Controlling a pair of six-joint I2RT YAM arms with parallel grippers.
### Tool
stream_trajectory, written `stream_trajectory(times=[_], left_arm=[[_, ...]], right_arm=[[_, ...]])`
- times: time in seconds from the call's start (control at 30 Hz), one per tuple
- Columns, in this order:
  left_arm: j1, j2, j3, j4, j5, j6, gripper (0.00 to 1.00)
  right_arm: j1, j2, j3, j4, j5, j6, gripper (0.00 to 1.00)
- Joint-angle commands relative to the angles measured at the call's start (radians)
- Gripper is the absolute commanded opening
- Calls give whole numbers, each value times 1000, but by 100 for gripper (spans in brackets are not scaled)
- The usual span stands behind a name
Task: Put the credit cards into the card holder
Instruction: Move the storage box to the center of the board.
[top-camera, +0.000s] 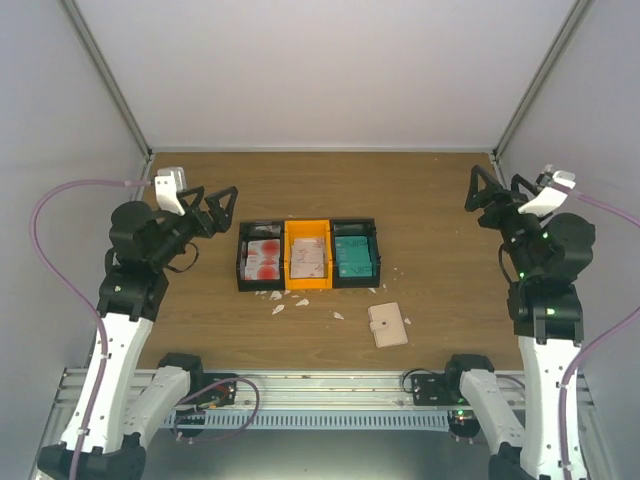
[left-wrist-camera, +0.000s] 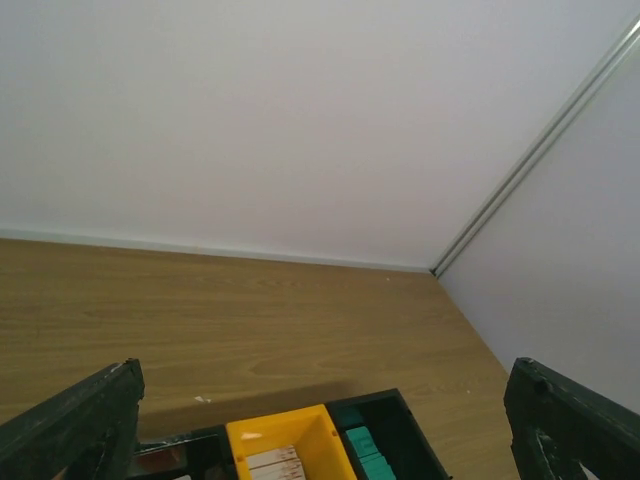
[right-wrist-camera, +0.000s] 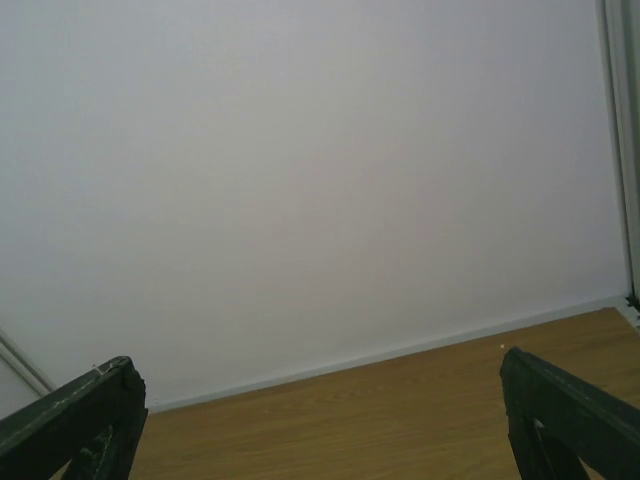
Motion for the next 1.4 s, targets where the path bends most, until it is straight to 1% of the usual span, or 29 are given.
stream_trajectory(times=[0.0, 0.13, 0.23, 0.33, 0.43, 0.47, 0.5, 0.6, 0.63, 0.73, 0.83, 0.93, 1.0, 1.13, 1.17, 1.2, 1.3, 1.37], left_arm=[[17, -37, -32, 121, 82, -7, 99], [22, -85, -69, 148, 145, 19, 99], [24, -110, -84, 132, 212, 11, 99], [26, -136, -108, 114, 271, -2, 99], [27, -171, -155, 101, 343, 1, 99], [27, -184, -180, 97, 377, -3, 99], [26, -200, -210, 106, 418, -17, 99], [14, -286, -321, 173, 524, -101, 99], [3, -319, -354, 184, 528, -129, 99], [-31, -416, -435, 156, 510, -196, 99], [-49, -485, -511, 102, 490, -250, 99], [-64, -497, -572, 62, 466, -275, 98], [-81, -491, -606, 58, 447, -290, 96], [-155, -447, -662, 97, 355, -316, 91], [-196, -421, -668, 115, 334, -324, 89], [-238, -389, -668, 130, 304, -324, 88], [-374, -262, -635, 132, 150, -301, 84], [-437, -162, -608, 146, 91, -284, 80]], right_arm=[[-38, -37, -5, -29, -51, 92, 98], [-51, -81, -38, -47, -128, 99, 99], [-56, -107, -51, -76, -223, 42, 99], [-59, -118, -75, -111, -382, 7, 99], [-61, -129, -148, -102, -598, 7, 97], [-61, -137, -183, -99, -648, 0, 96], [-60, -151, -219, -121, -661, -10, 96], [-58, -217, -312, -173, -624, -24, 95], [-56, -240, -348, -176, -623, -14, 95], [-44, -277, -437, -187, -646, 7, 90], [-34, -286, -491, -237, -602, -4, 87], [-15, -288, -545, -237, -564, 1, 85], [0, -276, -580, -235, -547, 1, 83], [45, -231, -612, -236, -509, 13, 78], [52, -218, -608, -236, -489, 22, 77], [85, -205, -606, -229, -469, 31, 75], [156, -150, -605, -204, -405, 57, 68], [240, -77, -600, -187, -328, 78, 64]])
